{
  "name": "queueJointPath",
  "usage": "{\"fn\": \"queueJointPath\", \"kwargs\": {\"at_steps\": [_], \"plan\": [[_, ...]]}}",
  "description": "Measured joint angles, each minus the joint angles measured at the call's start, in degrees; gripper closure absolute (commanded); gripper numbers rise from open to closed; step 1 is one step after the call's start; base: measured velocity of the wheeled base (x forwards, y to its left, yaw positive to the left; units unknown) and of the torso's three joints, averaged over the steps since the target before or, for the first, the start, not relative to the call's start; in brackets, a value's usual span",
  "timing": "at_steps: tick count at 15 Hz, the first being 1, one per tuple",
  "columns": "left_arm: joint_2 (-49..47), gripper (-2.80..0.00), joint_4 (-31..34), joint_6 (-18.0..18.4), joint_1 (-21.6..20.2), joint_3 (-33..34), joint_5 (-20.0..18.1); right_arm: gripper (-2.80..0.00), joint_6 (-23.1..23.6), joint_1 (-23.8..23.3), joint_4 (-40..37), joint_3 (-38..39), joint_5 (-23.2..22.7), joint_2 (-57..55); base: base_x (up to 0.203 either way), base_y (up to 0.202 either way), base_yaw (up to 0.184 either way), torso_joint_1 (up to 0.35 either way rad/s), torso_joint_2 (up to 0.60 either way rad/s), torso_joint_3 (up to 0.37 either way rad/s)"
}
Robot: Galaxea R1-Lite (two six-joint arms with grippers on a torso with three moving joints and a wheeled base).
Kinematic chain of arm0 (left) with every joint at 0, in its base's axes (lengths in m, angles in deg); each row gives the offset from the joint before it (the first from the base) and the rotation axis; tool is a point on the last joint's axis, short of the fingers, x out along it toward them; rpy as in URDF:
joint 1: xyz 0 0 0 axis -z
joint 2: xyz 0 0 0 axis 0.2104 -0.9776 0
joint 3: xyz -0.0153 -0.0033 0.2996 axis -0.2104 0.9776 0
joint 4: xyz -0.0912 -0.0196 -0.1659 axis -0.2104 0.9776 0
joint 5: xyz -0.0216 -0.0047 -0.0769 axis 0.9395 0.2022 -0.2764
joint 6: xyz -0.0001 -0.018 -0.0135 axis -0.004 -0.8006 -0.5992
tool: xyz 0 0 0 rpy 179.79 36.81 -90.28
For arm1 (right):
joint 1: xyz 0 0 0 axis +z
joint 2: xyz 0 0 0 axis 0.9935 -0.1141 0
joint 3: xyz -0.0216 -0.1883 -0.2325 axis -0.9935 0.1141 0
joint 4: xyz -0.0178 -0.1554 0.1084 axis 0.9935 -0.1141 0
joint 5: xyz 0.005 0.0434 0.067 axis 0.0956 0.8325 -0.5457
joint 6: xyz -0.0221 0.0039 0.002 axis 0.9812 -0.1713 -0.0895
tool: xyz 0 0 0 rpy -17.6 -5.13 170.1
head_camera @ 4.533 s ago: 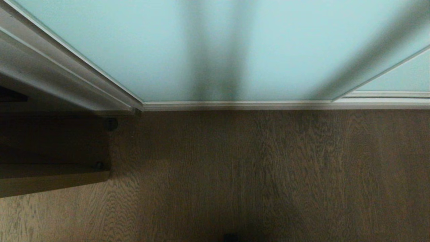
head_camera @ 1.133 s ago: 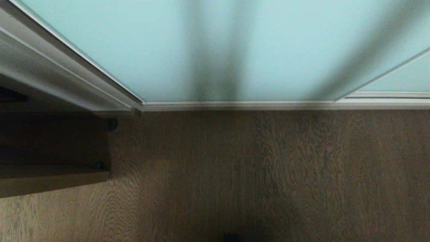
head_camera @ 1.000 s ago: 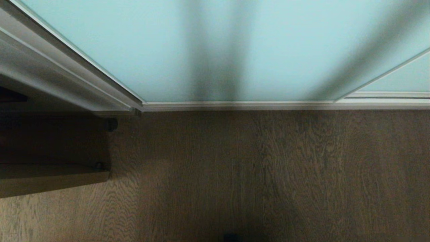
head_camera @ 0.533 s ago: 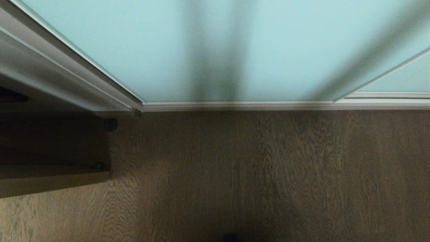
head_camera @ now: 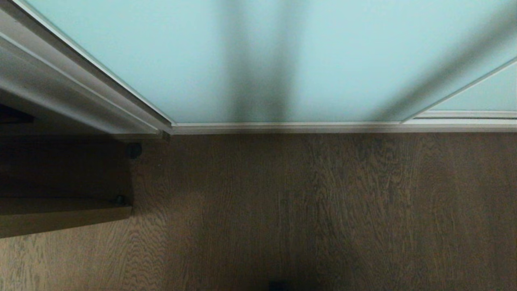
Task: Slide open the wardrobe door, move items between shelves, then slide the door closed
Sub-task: Open the door
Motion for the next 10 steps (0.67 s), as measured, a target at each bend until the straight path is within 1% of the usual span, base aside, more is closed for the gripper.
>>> {"fn": "queueJointPath", "kwargs": {"at_steps": [2, 5, 6, 8, 10], "plan": [[0.0, 0.00, 0.0, 0.0, 0.0, 0.0, 0.0, 0.00, -1.3, 1.6, -2.2, 9.1, -0.6, 4.3, 0.000, 0.000, 0.000, 0.000, 0.00, 0.000], [0.0, 0.00, 0.0, 0.0, 0.0, 0.0, 0.0, 0.00, -3.3, 2.9, -7.2, 20.2, -1.0, 12.6, 0.000, 0.000, 0.000, 0.000, 0.00, 0.000], [0.0, 0.00, 0.0, 0.0, 0.0, 0.0, -0.1, 0.00, -4.6, 3.1, -6.9, 23.9, -1.0, 14.5, 0.000, 0.000, 0.000, 0.000, 0.00, 0.000], [0.0, 0.00, 0.0, 0.0, 0.0, 0.0, 0.0, 0.00, -7.4, 3.3, -3.6, 32.0, -1.0, 16.7, 0.000, 0.000, 0.000, 0.000, 0.00, 0.000], [0.0, 0.00, 0.0, 0.0, 0.0, 0.0, -0.1, 0.00, -9.7, 3.4, -3.4, 36.4, -1.9, 17.6, 0.000, 0.000, 0.000, 0.000, 0.00, 0.000]]}}
